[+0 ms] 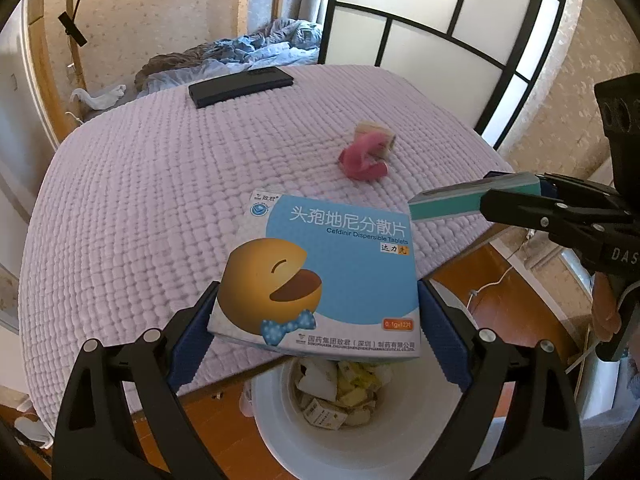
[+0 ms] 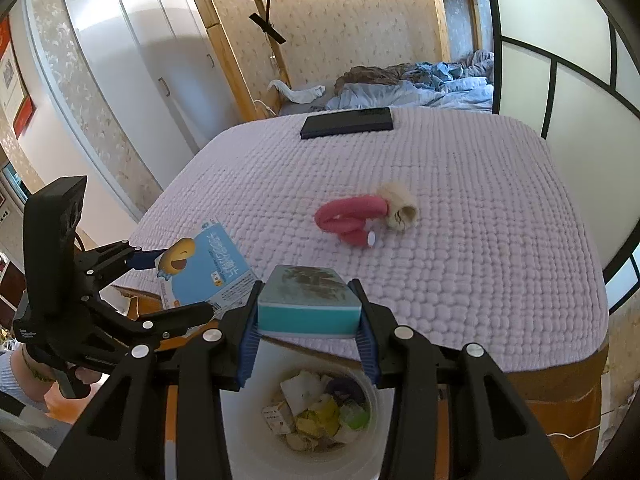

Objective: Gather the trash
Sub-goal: 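Carry the blue box in the left gripper while the right carries the teal box over the bin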

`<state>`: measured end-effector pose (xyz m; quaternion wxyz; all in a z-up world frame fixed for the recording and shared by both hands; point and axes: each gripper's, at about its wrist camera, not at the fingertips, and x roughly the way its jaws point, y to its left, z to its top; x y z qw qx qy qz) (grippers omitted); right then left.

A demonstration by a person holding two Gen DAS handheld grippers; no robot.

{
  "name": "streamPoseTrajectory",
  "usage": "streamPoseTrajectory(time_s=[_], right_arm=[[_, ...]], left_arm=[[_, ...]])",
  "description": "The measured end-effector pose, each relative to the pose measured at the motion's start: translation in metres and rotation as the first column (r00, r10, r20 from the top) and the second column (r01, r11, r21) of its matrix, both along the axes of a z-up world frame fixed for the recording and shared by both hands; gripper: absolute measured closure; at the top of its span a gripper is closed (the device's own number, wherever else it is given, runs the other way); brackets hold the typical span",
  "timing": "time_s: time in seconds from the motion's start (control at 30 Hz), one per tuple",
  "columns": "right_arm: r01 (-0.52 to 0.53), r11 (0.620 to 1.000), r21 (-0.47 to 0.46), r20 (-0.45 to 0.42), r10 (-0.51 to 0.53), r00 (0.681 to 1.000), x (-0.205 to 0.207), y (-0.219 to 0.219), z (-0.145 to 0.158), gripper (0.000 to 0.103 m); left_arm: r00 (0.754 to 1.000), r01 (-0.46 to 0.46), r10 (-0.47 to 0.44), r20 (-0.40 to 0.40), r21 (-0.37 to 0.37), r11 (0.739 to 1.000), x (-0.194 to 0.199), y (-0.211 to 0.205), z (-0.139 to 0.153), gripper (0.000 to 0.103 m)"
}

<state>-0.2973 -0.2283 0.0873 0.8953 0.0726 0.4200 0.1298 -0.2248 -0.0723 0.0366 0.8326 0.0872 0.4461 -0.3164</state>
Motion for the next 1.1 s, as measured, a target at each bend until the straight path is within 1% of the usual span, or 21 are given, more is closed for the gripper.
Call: streamPoseTrajectory(time_s=[0.63,0.93,1.1], right_arm=[[-0.026,0.999,-0.024,-0.090,0.024,0.996,-0.033,0.011,-0.021,0.062],[-0.028,0.999,-0.019,-0.132,0.025,0.991,-0.044,0.012,-0.033,0.062],[-0.029,0.999,-0.019,-0.141,0.026,0.990,-0.048,0.014,-0.038,0.062]], left_arm=[[0.994,0.091,-0.089,-0.055,0.038,0.995,-0.035,-0.003,-0.016,0.009],[0.991,0.113,-0.109,-0.082,0.054,0.992,-0.047,-0.006,-0.026,0.009],[0.990,0.115,-0.109,-0.093,0.065,0.991,-0.050,-0.006,-0.033,0.009]])
